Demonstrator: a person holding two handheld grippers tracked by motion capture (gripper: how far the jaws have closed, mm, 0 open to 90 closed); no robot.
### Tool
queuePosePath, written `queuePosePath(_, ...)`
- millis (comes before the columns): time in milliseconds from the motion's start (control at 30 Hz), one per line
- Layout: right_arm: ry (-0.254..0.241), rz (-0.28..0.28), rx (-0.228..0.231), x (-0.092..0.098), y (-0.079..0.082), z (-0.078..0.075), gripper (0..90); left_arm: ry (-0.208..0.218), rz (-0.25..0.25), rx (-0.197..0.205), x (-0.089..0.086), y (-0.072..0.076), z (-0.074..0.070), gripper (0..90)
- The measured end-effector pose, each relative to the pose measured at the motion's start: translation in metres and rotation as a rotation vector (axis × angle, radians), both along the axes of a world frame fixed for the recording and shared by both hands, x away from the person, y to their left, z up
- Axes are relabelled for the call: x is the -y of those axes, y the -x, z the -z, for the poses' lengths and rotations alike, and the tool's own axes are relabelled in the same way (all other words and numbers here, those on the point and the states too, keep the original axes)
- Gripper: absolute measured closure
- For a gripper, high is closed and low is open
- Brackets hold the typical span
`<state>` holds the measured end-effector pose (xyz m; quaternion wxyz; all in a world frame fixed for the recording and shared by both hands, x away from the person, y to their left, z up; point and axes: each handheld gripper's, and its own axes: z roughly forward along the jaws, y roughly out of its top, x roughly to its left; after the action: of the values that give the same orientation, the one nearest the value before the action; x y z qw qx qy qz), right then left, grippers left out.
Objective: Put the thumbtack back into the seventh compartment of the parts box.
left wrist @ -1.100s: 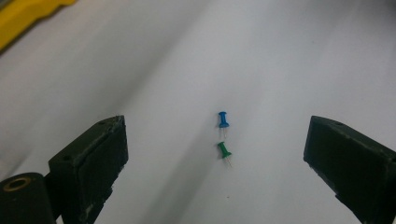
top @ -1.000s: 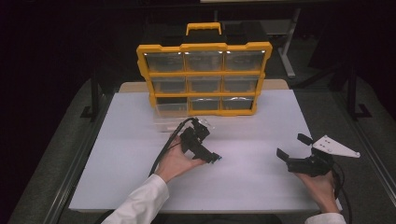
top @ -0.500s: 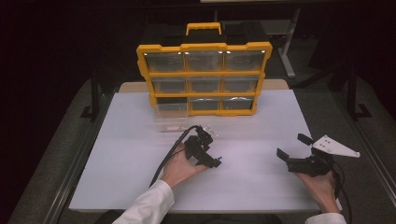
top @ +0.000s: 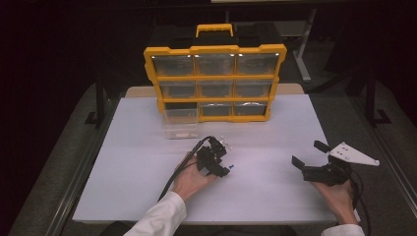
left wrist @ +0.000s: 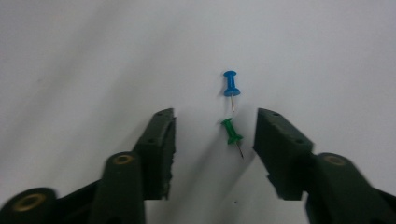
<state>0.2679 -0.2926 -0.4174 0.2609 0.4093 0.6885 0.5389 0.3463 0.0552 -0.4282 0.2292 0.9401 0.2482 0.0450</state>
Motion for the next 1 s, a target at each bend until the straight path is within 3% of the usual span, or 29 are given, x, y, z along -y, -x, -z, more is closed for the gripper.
queuePosePath(167,0.002,-0.003,-0.004,0.0,0.0,0.0,0.0,-0.039,0.02,0.055,0.005,0.006,0.0,62.0)
queuePosePath(300,0.001,-0.003,-0.002,0.0,0.0,0.0,0.0,-0.039,0.058,0.079,0.008,0.011,0.0,82.1)
queuePosePath(367,0.001,-0.003,-0.003,0.0,0.0,0.0,0.0,-0.041,0.06,0.082,0.008,0.011,0.0,82.7)
queuePosePath(500,0.001,-0.002,-0.002,0.0,0.0,0.0,0.0,-0.029,0.052,0.046,0.006,0.008,-0.001,83.4)
queuePosePath(767,0.001,-0.002,-0.004,0.0,0.0,0.0,0.0,-0.022,0.058,0.049,0.001,0.009,-0.007,83.6)
queuePosePath(933,0.0,-0.002,-0.002,0.0,0.0,0.0,0.0,0.002,0.065,0.036,-0.009,0.008,-0.022,83.6)
queuePosePath(1000,0.0,-0.002,-0.005,0.0,0.0,0.0,0.0,0.001,0.061,0.05,-0.013,0.007,-0.028,83.6)
